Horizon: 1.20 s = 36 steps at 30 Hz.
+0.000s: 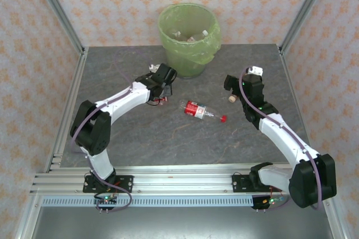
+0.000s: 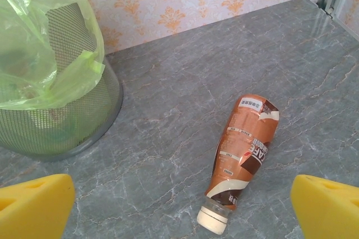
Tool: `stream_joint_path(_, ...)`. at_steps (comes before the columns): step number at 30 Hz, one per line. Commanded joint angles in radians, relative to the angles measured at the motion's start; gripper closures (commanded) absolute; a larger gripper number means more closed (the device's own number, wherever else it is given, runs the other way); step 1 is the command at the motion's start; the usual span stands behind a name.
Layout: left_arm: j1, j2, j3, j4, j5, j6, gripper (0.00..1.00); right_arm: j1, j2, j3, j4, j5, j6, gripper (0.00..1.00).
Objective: Put the plastic bottles in the bin
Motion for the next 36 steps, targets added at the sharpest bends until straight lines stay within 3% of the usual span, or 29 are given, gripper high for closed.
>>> stream_joint_path(1,-0.014,-0.071,-0.040,0.050,-0.112,-0.039,0.39,0.004,0.016,0.008,0.039,0.021,0.058,0.01)
stream_joint_path(15,-0.015,-0.215,-0.034,0.090,-0.150,-0.057,0.39,0.004,0.020,-0.011,0.086,0.081,0.085,0.01)
stream_joint_path(24,-0.015,-0.282,0.053,0.128,-0.128,0.036,0.39,0.004,-0.005,-0.034,0.120,0.103,0.100,0.01)
stream_joint_path(36,-0.014,-0.280,0.171,0.329,0.020,0.157,0.38,0.004,-0.064,-0.074,0.124,0.117,0.115,0.01)
